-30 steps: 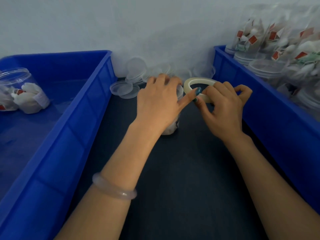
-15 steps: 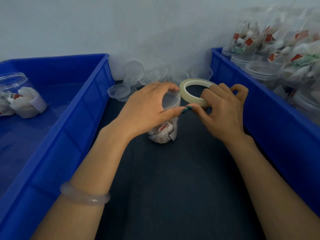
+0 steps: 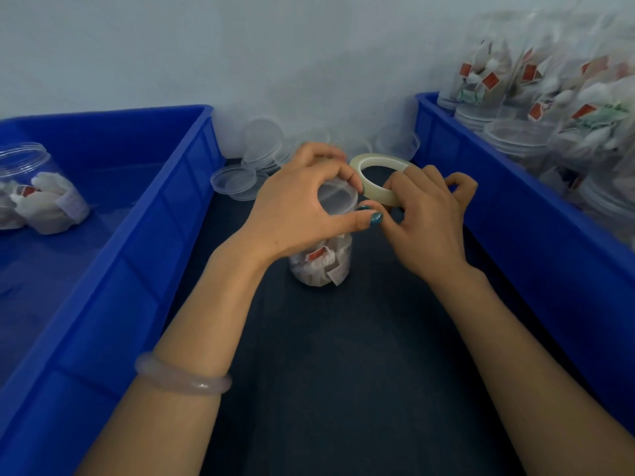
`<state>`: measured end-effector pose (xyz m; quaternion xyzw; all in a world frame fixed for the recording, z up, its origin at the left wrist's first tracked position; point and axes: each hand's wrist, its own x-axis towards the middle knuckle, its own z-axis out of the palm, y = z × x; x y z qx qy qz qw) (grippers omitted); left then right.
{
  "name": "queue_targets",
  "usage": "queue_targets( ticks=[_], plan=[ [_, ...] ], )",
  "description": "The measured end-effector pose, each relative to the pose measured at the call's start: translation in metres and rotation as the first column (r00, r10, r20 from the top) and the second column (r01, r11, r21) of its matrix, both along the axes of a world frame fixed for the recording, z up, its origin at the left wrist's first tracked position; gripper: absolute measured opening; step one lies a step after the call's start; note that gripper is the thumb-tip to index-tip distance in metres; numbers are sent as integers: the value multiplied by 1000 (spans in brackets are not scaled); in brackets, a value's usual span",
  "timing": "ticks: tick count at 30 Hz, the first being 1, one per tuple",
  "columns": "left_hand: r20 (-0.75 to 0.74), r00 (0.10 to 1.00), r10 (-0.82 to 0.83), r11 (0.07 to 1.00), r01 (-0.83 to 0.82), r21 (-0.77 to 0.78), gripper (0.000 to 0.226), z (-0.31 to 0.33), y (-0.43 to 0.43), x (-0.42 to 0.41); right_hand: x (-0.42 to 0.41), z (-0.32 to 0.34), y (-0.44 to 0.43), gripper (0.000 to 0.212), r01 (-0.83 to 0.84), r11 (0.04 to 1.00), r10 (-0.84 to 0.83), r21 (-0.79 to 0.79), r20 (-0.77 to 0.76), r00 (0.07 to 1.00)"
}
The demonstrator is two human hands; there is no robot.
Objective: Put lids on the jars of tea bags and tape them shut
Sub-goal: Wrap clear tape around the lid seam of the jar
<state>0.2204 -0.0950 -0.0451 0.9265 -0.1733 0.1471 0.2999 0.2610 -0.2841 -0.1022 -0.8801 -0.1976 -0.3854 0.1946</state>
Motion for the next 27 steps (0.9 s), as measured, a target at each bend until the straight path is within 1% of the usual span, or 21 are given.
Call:
queue_targets(
  ticks=[3, 6, 8, 10, 11, 15, 17, 20, 22, 24, 27],
  plan=[
    [-13, 1000, 19, 1000, -19, -17, 46, -1, 1, -3, -1, 5, -5, 53, 23, 998, -20, -54, 49, 999],
    [-14, 999, 30, 1000, -30, 10, 44, -2, 3, -4, 1, 11, -16, 49, -49, 991, 59, -121, 85, 995],
    [-19, 999, 36, 999, -36, -17, 55, 0, 3, -4, 2, 11, -23, 44, -111, 983, 121, -148, 61, 991],
    [-33, 999, 33, 998, -35, -45, 66, 2, 4, -4, 3, 11, -28, 43, -126, 980, 135, -154, 50, 990],
    [-39, 999, 19, 998, -21, -51, 67, 2, 5, -4, 3, 11, -28, 44, -116, 982, 125, -147, 53, 991],
    [-82, 993, -84, 994, 78, -72, 59, 5, 11, -2, 2, 13, -24, 55, -58, 994, 64, -92, 63, 996],
    [-99, 985, -140, 989, 134, -66, 51, 8, 13, -1, 2, 12, -19, 54, -37, 997, 40, -64, 52, 998],
    [-125, 975, -183, 983, 177, -56, 43, 11, 12, 2, 1, 10, -10, 50, -37, 998, 36, -43, -15, 999],
    [-128, 973, -192, 981, 188, -37, 40, 13, 9, 3, 1, 10, -8, 47, -54, 998, 52, -29, -57, 997],
    [-104, 979, -173, 985, 175, 9, 37, 14, 5, 6, 1, 10, -8, 43, -59, 998, 58, -20, -66, 996],
    [-76, 990, -119, 992, 121, 25, 32, 13, -1, 8, 0, 10, -8, 45, -78, 997, 77, -5, -88, 993]
  ],
)
